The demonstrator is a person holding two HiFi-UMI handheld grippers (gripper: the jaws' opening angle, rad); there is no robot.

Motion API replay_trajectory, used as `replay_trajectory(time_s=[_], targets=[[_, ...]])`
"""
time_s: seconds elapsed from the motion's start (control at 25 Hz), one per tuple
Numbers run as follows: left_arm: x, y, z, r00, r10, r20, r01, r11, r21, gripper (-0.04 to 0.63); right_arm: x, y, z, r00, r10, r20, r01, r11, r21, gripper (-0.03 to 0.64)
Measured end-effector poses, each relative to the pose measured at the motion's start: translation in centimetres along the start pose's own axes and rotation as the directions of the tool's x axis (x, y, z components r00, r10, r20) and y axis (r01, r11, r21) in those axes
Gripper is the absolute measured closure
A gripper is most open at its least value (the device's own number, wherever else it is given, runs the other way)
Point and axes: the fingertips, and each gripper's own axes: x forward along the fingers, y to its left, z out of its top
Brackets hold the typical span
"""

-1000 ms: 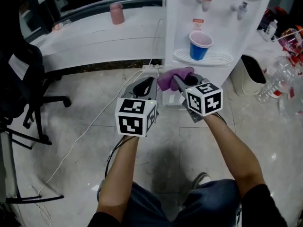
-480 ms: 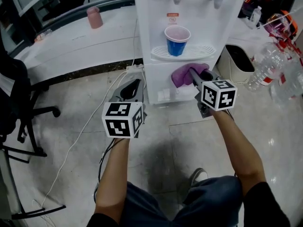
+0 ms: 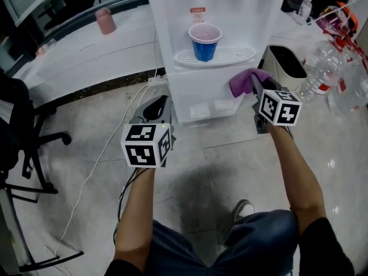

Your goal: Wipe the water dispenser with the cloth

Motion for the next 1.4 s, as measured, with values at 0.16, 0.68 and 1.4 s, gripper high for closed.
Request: replay_trajectory(time_s=[0.16, 0.68, 1.4], targets=[[0.1, 0.1, -0.5, 1.0, 0.002, -0.008, -0.002, 1.0, -0.004, 0.559, -0.2, 0.2, 0.1, 1.0, 0.006, 0.004, -0.006, 1.0, 0.015, 0.571], [-0.5, -0.5, -2.5, 1.0, -0.015, -0.013, 0.015, 1.0, -0.005, 0.558, -1.4, 12.0, 2.2, 0.967, 0.251, 0.033, -0.247, 0.965, -0.089, 0.571], [-2.9, 2.4, -4.7, 0.999, 0.044, -0.028, -0.045, 0.999, -0.027, 0.558, 4.8, 24.1, -8.8, 0.897, 0.411, -0.163, -0.427, 0.901, -0.077, 0.571]])
